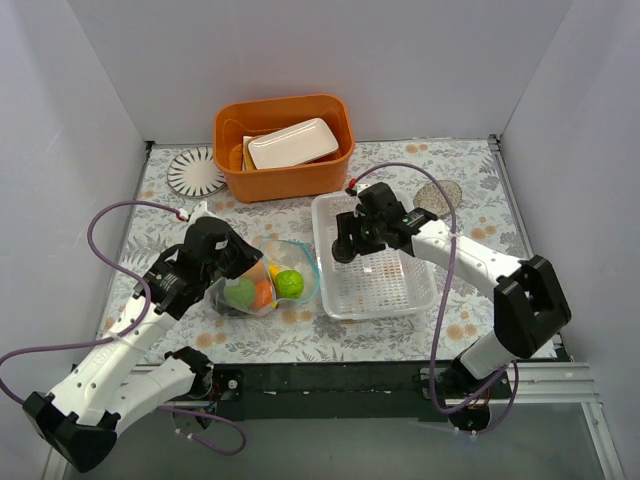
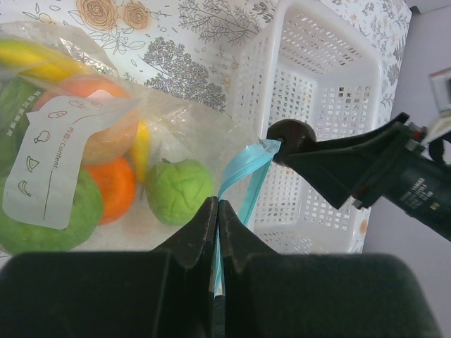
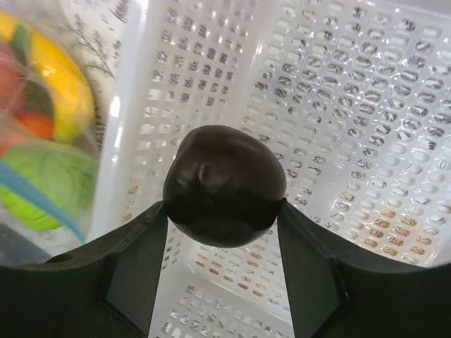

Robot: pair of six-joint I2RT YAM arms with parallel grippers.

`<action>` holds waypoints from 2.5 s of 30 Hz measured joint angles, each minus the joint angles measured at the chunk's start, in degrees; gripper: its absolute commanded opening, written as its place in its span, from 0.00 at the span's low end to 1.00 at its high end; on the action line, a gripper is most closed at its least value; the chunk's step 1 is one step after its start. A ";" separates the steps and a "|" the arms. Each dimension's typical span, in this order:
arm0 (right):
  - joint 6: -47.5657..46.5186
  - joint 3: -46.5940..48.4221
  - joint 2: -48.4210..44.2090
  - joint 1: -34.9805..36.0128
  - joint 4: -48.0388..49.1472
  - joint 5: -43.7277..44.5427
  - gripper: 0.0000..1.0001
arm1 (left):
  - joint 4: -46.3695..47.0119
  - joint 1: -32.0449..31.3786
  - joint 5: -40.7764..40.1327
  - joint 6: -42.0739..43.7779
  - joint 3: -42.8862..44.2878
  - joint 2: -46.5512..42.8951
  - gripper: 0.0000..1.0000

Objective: Place the food in the zip-top bag and seal the zipper
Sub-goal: Pick up the fake fruit from the bin, then place the fake fruit in the zipper food storage bag, then adjust the bin at the center of the board.

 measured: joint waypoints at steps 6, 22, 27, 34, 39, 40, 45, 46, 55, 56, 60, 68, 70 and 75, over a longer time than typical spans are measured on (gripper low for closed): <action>2.08 -0.09 -7.82 0.04 0.50 -2.78 0.47 | 0.57 0.00 0.70 0.02 -0.02 0.57 0.00; 6.34 0.07 -10.95 12.48 6.23 -8.79 0.48 | 1.73 0.00 2.32 0.02 -0.13 1.57 0.00; 6.51 2.75 -5.01 15.37 8.15 -10.29 0.50 | 1.73 0.00 2.34 0.00 -0.13 1.53 0.00; 6.25 7.56 4.11 16.28 9.55 -14.27 0.82 | 1.53 0.00 2.25 0.00 -0.13 1.31 0.00; 5.40 7.82 3.80 16.28 10.27 -14.95 0.92 | 1.14 0.00 2.01 0.00 -0.13 0.66 0.00; 5.29 7.61 3.28 16.24 10.32 -14.47 0.93 | 1.14 0.00 1.99 0.00 -0.13 0.59 0.00; 5.64 3.37 -3.85 15.39 10.03 -9.44 0.93 | 1.14 0.00 1.97 0.00 -0.13 0.52 0.00; 5.86 2.60 -5.33 15.02 9.42 -7.98 0.92 | 1.14 0.00 1.97 0.00 -0.13 0.52 0.00; 9.46 -4.59 -11.80 8.17 2.38 7.04 0.90 | 1.16 0.00 1.97 0.00 -0.13 0.50 0.00; 9.46 -5.22 -11.80 7.48 1.64 7.91 0.90 | 1.16 0.00 1.97 0.00 -0.13 0.50 0.00; 8.44 -8.26 -11.76 2.75 -0.44 10.32 0.90 | 1.16 0.00 1.99 0.00 -0.13 0.46 0.00; 2.40 -10.51 -9.25 -9.38 0.00 11.87 0.92 | 1.38 0.00 2.49 0.00 -0.46 0.68 0.00; 0.92 -10.21 -7.74 -11.50 0.09 11.80 0.92 | 1.64 0.00 2.91 0.02 -0.46 1.05 0.00; -1.73 -8.17 -3.61 -15.37 0.04 11.58 0.93 | 1.64 0.00 4.42 0.20 -0.48 1.97 0.00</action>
